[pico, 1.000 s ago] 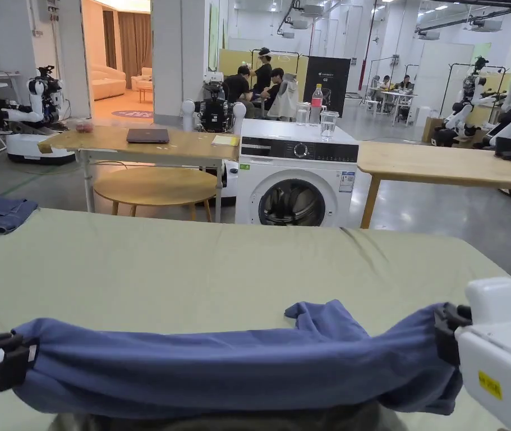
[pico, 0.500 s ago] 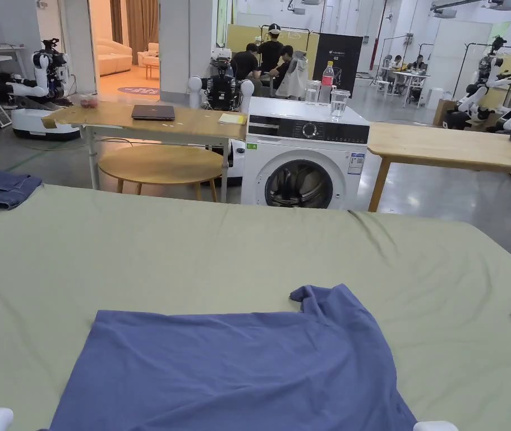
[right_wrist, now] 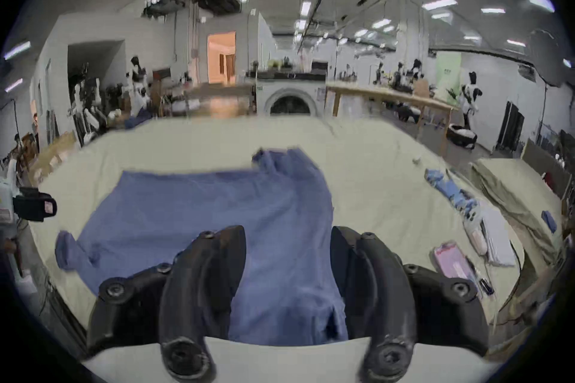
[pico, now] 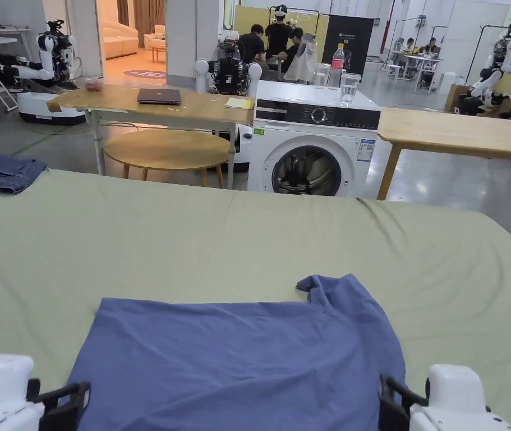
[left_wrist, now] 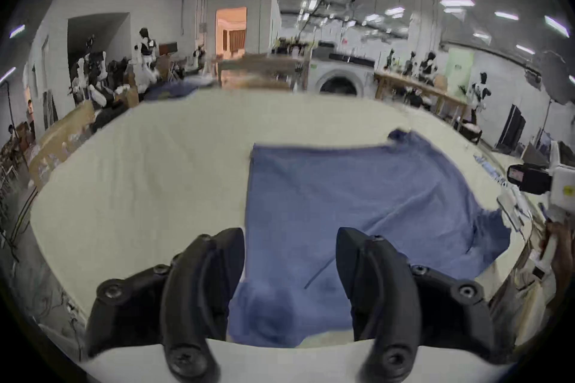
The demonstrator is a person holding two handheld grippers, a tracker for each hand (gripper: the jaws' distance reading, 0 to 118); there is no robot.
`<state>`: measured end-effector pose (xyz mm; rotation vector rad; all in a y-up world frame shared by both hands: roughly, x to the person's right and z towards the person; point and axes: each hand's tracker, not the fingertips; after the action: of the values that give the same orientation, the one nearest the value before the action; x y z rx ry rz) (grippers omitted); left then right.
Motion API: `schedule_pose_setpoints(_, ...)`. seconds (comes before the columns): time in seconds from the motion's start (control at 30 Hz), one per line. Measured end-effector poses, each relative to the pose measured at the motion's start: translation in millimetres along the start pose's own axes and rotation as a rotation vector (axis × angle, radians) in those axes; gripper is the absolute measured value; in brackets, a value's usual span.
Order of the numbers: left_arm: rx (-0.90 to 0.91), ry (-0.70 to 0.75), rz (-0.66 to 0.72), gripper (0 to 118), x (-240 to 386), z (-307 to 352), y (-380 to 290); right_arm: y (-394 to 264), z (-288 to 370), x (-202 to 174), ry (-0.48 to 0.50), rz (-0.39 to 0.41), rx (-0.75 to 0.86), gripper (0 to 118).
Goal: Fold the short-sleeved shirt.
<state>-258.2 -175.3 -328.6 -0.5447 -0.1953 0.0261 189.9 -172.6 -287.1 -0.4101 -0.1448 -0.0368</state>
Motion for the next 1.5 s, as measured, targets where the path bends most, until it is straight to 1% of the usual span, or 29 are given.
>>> schedule_pose_setpoints(0.07,0.081,0.003,-0.027,61,16.8,3.3,13.3,11.1,4.6,-13.6,0.001,-0.017,0.087,57)
schedule_pose_setpoints(0.1,0.112,0.010,-0.037,61,23.1,2.5,17.6,14.8,5.6,-19.7,0.005,-0.014,0.114,50)
schedule_pose_setpoints(0.13,0.146,0.016,-0.052,57,32.4,2.4,23.1,18.4,6.4,-27.9,0.010,-0.010,0.147,37)
schedule_pose_setpoints(0.17,0.175,0.017,-0.063,44,40.6,2.4,27.5,21.3,7.0,-35.5,0.007,-0.002,0.172,19)
schedule_pose_setpoints(0.2,0.199,0.018,-0.068,19,47.6,2.4,30.8,24.1,6.5,-43.9,0.004,0.007,0.189,8)
schedule_pose_setpoints(0.23,0.217,0.016,-0.075,19,55.3,0.5,33.7,26.4,5.6,-51.5,0.011,0.010,0.195,8)
schedule_pose_setpoints(0.27,0.223,0.026,-0.080,13,62.9,-1.4,36.7,28.2,5.0,-58.2,0.015,0.011,0.205,8)
schedule_pose_setpoints(0.3,0.228,0.040,-0.081,3,69.2,-3.6,38.2,29.2,4.4,-62.9,0.030,0.011,0.210,7)
schedule_pose_setpoints(0.33,0.233,0.051,-0.081,1,74.5,-5.3,38.9,30.6,1.6,-67.2,0.046,0.015,0.209,0)
schedule_pose_setpoints(0.43,0.207,0.000,-0.045,0,78.4,-14.3,39.2,30.5,-3.1,-78.6,0.060,0.026,0.207,0)
schedule_pose_setpoints(0.57,0.146,0.018,-0.052,0,69.5,-33.2,39.7,26.2,-17.0,-81.4,0.092,0.041,0.164,0)
schedule_pose_setpoints(0.7,0.036,0.035,-0.046,0,30.1,-73.7,60.4,21.1,-35.4,-72.9,0.098,0.051,0.106,0)
schedule_pose_setpoints(0.73,0.012,0.047,-0.031,0,16.9,-88.1,69.8,20.3,-40.7,-69.4,0.096,0.050,0.090,0)
schedule_pose_setpoints(0.83,-0.101,0.025,0.024,0,-22.2,-136.8,98.4,21.7,-55.0,-62.0,0.094,0.047,0.056,0)
schedule_pose_setpoints(0.97,-0.238,0.003,0.098,0,-59.0,-199.5,132.8,24.1,-70.1,-53.9,0.082,0.050,0.025,0)
schedule_pose_setpoints(1.0,-0.277,0.017,0.103,0,-66.0,-216.8,139.6,24.1,-72.6,-52.1,0.078,0.050,0.016,0)
schedule_pose_setpoints(1.03,-0.334,0.015,0.105,15,-67.4,-230.4,144.6,24.1,-76.2,-49.9,0.072,0.051,0.006,0)
schedule_pose_setpoints(1.1,-0.396,0.022,0.122,55,-76.7,-258.3,150.6,23.8,-81.6,-46.5,0.066,0.055,-0.010,0)
schedule_pose_setpoints(1.13,-0.429,0.026,0.131,67,-81.5,-273.3,151.5,23.3,-82.0,-44.7,0.059,0.056,-0.020,0)
schedule_pose_setpoints(1.17,-0.456,0.031,0.137,72,-83.5,-283.0,150.4,22.2,-83.4,-42.2,0.054,0.057,-0.025,0)
schedule_pose_setpoints(1.27,-0.533,0.062,0.119,72,-87.0,-313.2,143.1,18.6,-86.9,-34.6,0.032,0.062,-0.048,0)
schedule_pose_setpoints(1.33,-0.595,0.122,0.089,72,-83.8,-330.1,129.8,16.4,-89.0,-27.4,0.015,0.057,-0.064,0)
schedule_pose_setpoints(1.4,-0.632,0.123,0.071,72,-78.8,-342.1,116.1,15.5,-89.8,-21.5,-0.002,0.052,-0.078,0)
schedule_pose_setpoints(1.47,-0.520,0.180,0.026,72,-60.4,-328.0,109.6,15.6,-91.0,-14.4,-0.014,0.044,-0.092,0)
schedule_pose_setpoints(1.5,-0.511,0.184,-0.018,64,-52.9,-327.5,107.5,16.1,-91.5,-11.4,-0.019,0.041,-0.096,0)
